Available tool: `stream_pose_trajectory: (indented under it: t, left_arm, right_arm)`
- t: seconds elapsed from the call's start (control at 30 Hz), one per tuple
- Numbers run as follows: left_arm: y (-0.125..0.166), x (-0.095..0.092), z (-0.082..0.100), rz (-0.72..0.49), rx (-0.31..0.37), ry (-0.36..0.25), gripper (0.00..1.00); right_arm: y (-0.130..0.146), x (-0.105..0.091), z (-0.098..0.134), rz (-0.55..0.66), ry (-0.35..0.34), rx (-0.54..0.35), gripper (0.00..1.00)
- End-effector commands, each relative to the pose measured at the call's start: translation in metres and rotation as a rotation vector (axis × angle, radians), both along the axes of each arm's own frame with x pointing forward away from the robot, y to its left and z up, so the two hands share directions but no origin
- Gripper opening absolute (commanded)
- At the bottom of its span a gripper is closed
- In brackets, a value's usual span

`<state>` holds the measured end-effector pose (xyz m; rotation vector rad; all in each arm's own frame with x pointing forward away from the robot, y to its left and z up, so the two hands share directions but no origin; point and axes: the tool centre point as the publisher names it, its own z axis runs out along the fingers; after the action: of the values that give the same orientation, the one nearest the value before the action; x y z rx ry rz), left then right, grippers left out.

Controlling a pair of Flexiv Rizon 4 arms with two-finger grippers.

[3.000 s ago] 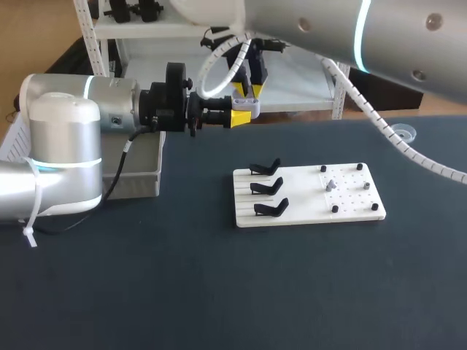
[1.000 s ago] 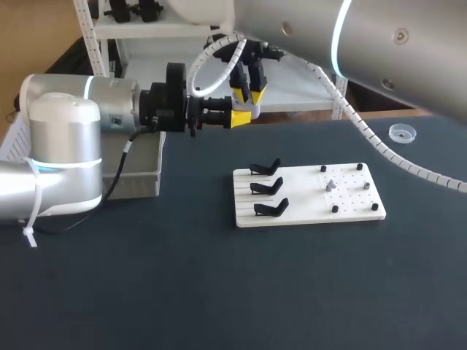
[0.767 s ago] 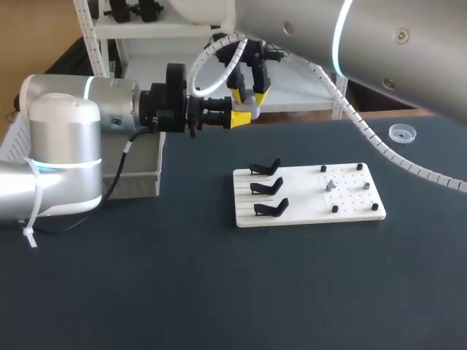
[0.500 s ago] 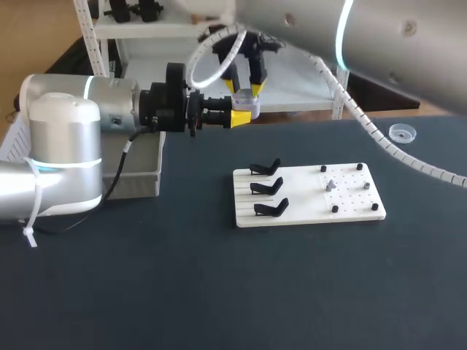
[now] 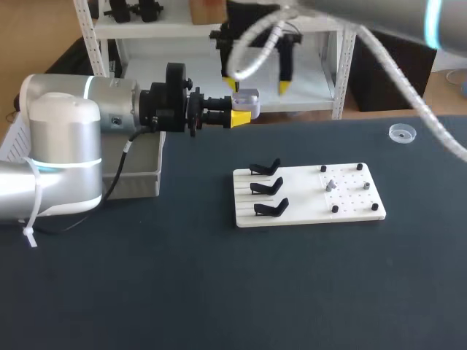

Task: Pick up each earbud case from the left stands, insert the matching earbuds, close the lid, and place the case in the box.

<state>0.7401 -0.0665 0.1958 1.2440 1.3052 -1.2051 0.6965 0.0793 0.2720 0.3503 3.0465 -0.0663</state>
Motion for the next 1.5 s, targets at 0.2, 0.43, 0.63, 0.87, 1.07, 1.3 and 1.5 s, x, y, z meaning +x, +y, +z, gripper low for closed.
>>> stream_pose_trajectory:
  t: [0.2, 0.43, 0.63, 0.87, 1.07, 1.3, 1.5]
  left_arm:
    - [0.0, 0.0, 0.0, 0.001, -0.002, -0.001, 0.0]
    - [0.0, 0.0, 0.0, 0.001, -0.002, -0.001, 0.0]
    - [0.0, 0.0, 0.0, 0.001, -0.002, -0.001, 0.0]
    - [0.0, 0.0, 0.0, 0.001, -0.002, -0.001, 0.0]
    - [0.0, 0.0, 0.0, 0.001, -0.002, -0.001, 0.0]
    - [0.0, 0.0, 0.0, 0.001, -0.002, -0.001, 0.0]
    - [0.0, 0.0, 0.0, 0.001, -0.002, -0.001, 0.0]
  right_arm:
    - [-0.055, -0.039, -0.006, 0.043, -0.344, 0.342, 1.0]
    - [-0.055, -0.039, -0.006, 0.043, -0.344, 0.342, 1.0]
    - [-0.065, -0.039, -0.028, -0.012, -0.277, 0.408, 1.0]
    - [-0.096, -0.037, -0.073, 0.012, -0.355, 0.553, 1.0]
    - [-0.11, -0.037, -0.101, 0.092, -0.402, 0.566, 1.0]
    - [-0.118, -0.029, -0.14, 0.116, -0.441, 0.542, 1.0]
    - [-0.123, -0.026, -0.165, 0.085, -0.423, 0.467, 1.0]
